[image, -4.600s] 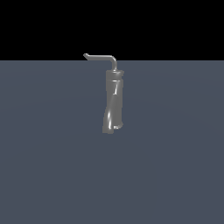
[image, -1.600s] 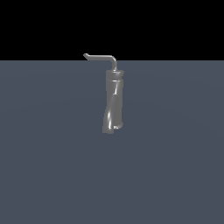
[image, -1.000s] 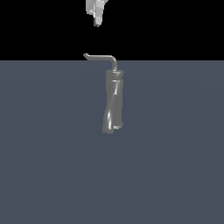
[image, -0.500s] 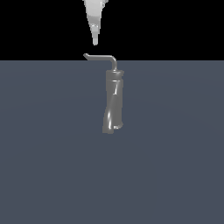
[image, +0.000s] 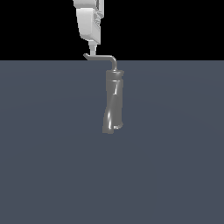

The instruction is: Turn on the faucet by rotating a designated handle.

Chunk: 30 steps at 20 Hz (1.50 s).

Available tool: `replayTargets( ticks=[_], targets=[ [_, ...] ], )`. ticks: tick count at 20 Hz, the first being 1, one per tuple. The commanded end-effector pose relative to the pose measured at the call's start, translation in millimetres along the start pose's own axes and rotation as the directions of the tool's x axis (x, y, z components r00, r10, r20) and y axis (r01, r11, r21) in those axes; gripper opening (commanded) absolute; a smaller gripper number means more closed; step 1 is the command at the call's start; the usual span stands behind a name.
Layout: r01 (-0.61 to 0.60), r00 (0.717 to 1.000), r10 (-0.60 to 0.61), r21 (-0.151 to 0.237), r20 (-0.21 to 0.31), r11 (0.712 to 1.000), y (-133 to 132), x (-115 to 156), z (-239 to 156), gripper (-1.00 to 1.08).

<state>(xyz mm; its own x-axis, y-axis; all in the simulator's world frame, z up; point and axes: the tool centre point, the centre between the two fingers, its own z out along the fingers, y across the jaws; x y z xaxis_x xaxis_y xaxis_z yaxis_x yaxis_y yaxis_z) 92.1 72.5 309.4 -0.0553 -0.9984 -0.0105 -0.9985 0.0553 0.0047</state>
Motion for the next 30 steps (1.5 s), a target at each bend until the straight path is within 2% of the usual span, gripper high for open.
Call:
replayTargets(
  ticks=[1, 11, 30],
  targets=[
    [-0.026, 1.000, 0.026, 0.003, -0.005, 1.000, -4.3, -2.1, 5.0, -1.00],
    [-0.046, 0.999, 0.046, 0.005, -0.010, 0.999, -7.6, -4.2, 9.9, -1.00],
    [-0.046, 0.999, 0.047, 0.005, -0.010, 0.999, 40.9, -9.3, 10.3, -1.00]
  ],
)
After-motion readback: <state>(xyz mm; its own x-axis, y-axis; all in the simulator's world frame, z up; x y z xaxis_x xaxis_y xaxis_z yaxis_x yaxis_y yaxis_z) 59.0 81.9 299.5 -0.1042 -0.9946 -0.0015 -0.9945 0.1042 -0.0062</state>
